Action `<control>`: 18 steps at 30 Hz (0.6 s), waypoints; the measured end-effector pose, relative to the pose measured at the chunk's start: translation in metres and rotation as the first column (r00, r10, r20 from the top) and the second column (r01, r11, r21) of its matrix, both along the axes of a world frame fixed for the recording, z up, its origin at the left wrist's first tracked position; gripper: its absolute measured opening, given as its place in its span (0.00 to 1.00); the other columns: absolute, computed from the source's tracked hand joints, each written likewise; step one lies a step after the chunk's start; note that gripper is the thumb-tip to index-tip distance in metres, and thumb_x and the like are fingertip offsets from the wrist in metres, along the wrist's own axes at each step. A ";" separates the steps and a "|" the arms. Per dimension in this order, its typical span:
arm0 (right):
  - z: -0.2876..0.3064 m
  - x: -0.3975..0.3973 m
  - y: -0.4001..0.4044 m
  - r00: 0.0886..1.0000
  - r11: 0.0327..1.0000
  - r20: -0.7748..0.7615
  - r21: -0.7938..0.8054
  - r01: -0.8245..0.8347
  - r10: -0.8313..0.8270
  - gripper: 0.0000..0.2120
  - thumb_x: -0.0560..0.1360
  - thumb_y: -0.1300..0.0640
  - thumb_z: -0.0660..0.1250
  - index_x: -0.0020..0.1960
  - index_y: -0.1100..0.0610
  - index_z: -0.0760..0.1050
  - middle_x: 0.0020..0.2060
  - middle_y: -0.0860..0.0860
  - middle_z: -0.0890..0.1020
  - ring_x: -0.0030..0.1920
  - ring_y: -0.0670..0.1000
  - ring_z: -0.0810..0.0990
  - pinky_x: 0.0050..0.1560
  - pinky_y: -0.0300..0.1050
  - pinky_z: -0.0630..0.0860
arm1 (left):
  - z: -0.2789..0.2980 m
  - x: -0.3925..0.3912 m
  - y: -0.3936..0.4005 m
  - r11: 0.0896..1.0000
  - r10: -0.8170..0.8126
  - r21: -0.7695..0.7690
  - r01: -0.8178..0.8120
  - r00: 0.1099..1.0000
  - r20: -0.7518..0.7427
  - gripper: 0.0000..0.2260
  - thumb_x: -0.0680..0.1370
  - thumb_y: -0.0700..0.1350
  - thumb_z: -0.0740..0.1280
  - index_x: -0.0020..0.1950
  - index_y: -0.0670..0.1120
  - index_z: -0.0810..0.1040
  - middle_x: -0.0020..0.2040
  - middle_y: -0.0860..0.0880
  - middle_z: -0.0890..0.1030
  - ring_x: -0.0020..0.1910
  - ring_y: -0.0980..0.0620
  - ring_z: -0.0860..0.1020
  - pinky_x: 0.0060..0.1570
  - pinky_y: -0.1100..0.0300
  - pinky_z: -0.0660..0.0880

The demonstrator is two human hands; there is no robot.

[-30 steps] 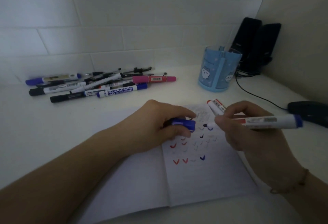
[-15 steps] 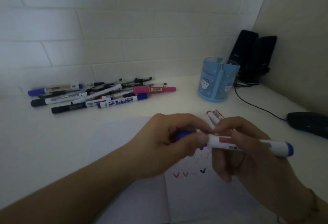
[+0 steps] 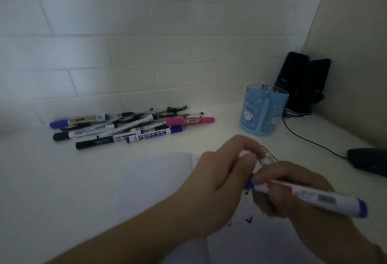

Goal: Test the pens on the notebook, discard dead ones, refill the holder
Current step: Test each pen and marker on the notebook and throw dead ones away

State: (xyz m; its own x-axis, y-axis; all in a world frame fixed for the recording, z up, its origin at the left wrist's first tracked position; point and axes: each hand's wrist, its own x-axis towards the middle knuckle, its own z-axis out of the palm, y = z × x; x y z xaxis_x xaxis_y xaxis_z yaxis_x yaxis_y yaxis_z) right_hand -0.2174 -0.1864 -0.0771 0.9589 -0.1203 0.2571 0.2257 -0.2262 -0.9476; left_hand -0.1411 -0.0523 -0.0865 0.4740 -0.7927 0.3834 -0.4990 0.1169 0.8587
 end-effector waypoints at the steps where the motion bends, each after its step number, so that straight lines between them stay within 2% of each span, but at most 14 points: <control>1: 0.001 -0.025 -0.019 0.999 1.000 -0.037 -0.003 0.015 -0.015 0.13 0.64 0.39 0.74 0.41 0.47 0.83 0.27 0.46 0.81 0.24 0.44 0.78 0.26 0.33 0.74 | 0.003 0.006 -0.001 0.997 0.038 0.068 -0.042 0.997 0.061 0.10 0.82 0.54 0.52 0.54 0.56 0.71 0.33 0.53 0.75 0.30 0.56 0.73 0.30 0.63 0.71; 2: -0.015 -0.018 -0.011 0.997 0.995 0.037 0.064 0.072 -0.075 0.09 0.66 0.42 0.74 0.43 0.45 0.83 0.26 0.47 0.80 0.24 0.44 0.77 0.24 0.34 0.74 | 0.001 0.018 0.000 0.987 0.098 0.115 -0.116 0.984 0.148 0.12 0.80 0.57 0.52 0.56 0.57 0.71 0.37 0.55 0.77 0.35 0.57 0.75 0.35 0.66 0.73; 3: -0.016 -0.015 -0.030 0.956 0.957 0.039 0.042 0.288 -0.290 0.04 0.70 0.49 0.72 0.45 0.44 0.83 0.25 0.50 0.79 0.24 0.46 0.77 0.24 0.36 0.75 | -0.001 0.032 0.004 0.963 0.178 0.154 -0.220 0.952 0.248 0.15 0.78 0.60 0.52 0.59 0.58 0.71 0.43 0.58 0.77 0.42 0.60 0.76 0.42 0.68 0.74; 4: -0.017 -0.016 -0.037 0.924 0.921 0.005 -0.080 0.380 -0.381 0.07 0.74 0.55 0.67 0.46 0.45 0.81 0.26 0.52 0.79 0.26 0.48 0.76 0.24 0.39 0.75 | -0.005 0.049 0.011 0.926 0.255 0.176 -0.336 0.895 0.367 0.17 0.78 0.62 0.52 0.61 0.58 0.71 0.49 0.60 0.76 0.49 0.63 0.74 0.50 0.68 0.73; 5: -0.021 -0.018 -0.045 0.875 0.864 -0.038 -0.188 0.468 -0.482 0.07 0.77 0.55 0.63 0.45 0.46 0.79 0.28 0.52 0.79 0.28 0.50 0.75 0.25 0.42 0.74 | -0.012 0.069 0.018 0.875 0.309 0.191 -0.444 0.818 0.485 0.17 0.78 0.61 0.54 0.62 0.57 0.71 0.56 0.60 0.75 0.55 0.63 0.72 0.57 0.64 0.71; 6: -0.022 -0.016 -0.052 0.802 0.771 -0.004 -0.278 0.573 -0.598 0.09 0.78 0.48 0.59 0.44 0.48 0.76 0.28 0.52 0.78 0.29 0.51 0.74 0.28 0.44 0.72 | -0.021 0.089 0.023 0.820 0.343 0.205 -0.535 0.744 0.573 0.16 0.79 0.60 0.57 0.63 0.56 0.72 0.61 0.57 0.73 0.62 0.58 0.69 0.63 0.59 0.68; 7: -0.024 -0.018 -0.065 0.744 0.654 0.088 -0.417 0.631 -0.662 0.16 0.78 0.41 0.54 0.42 0.50 0.74 0.29 0.51 0.77 0.30 0.52 0.74 0.30 0.45 0.70 | -0.028 0.107 0.028 0.766 0.362 0.215 -0.606 0.683 0.635 0.16 0.79 0.59 0.59 0.64 0.55 0.73 0.65 0.54 0.71 0.66 0.52 0.67 0.67 0.54 0.65; 8: -0.019 -0.020 -0.074 0.718 0.541 0.163 -0.551 0.636 -0.677 0.22 0.77 0.35 0.51 0.39 0.51 0.71 0.29 0.51 0.75 0.30 0.52 0.73 0.30 0.44 0.68 | -0.034 0.122 0.031 0.722 0.381 0.225 -0.654 0.648 0.659 0.17 0.78 0.58 0.61 0.65 0.55 0.73 0.69 0.52 0.69 0.69 0.48 0.64 0.69 0.50 0.62; 10: -0.016 -0.026 -0.082 0.648 0.425 0.071 -0.700 0.574 -0.758 0.23 0.75 0.34 0.52 0.36 0.51 0.70 0.28 0.51 0.75 0.29 0.52 0.75 0.29 0.43 0.67 | -0.038 0.139 0.030 0.659 0.406 0.276 -0.700 0.640 0.653 0.16 0.78 0.58 0.62 0.65 0.59 0.73 0.75 0.51 0.62 0.74 0.43 0.56 0.72 0.43 0.56; 12: -0.025 -0.027 -0.085 0.597 0.390 -0.056 -0.805 0.448 -0.801 0.19 0.74 0.36 0.56 0.37 0.49 0.72 0.28 0.49 0.78 0.30 0.49 0.77 0.32 0.43 0.71 | -0.041 0.144 0.025 0.596 0.343 0.356 -0.719 0.630 0.697 0.15 0.79 0.61 0.58 0.64 0.64 0.72 0.78 0.53 0.53 0.76 0.44 0.49 0.73 0.40 0.48; 14: -0.029 -0.025 -0.091 0.555 0.360 -0.132 -0.874 0.326 -0.822 0.18 0.72 0.33 0.56 0.40 0.47 0.73 0.32 0.47 0.80 0.33 0.46 0.78 0.38 0.45 0.75 | -0.044 0.148 0.022 0.564 0.280 0.404 -0.720 0.628 0.726 0.16 0.79 0.64 0.53 0.65 0.65 0.70 0.79 0.55 0.49 0.77 0.45 0.45 0.72 0.37 0.43; 16: -0.032 -0.024 -0.094 0.548 0.383 -0.173 -0.875 0.296 -0.818 0.20 0.71 0.30 0.54 0.42 0.44 0.72 0.34 0.45 0.79 0.36 0.45 0.78 0.41 0.45 0.76 | -0.046 0.149 0.019 0.570 0.254 0.423 -0.704 0.641 0.724 0.19 0.78 0.65 0.49 0.65 0.64 0.70 0.79 0.54 0.52 0.77 0.45 0.45 0.71 0.36 0.40; 18: -0.031 -0.023 -0.095 0.563 0.388 -0.175 -0.877 0.284 -0.808 0.21 0.70 0.29 0.53 0.44 0.44 0.71 0.37 0.44 0.78 0.37 0.43 0.76 0.42 0.43 0.74 | -0.047 0.148 0.019 0.578 0.250 0.404 -0.709 0.625 0.739 0.22 0.75 0.65 0.48 0.64 0.62 0.70 0.76 0.54 0.58 0.76 0.47 0.49 0.71 0.37 0.42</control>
State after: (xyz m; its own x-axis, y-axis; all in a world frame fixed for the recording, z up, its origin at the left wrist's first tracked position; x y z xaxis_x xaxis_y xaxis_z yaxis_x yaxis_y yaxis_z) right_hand -0.2400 -0.2810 -0.1085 0.7053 -0.7070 0.0525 -0.6726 -0.6907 -0.2655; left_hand 0.0065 -0.0333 -0.1336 0.7333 -0.6373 0.2371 -0.6750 -0.7243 0.1408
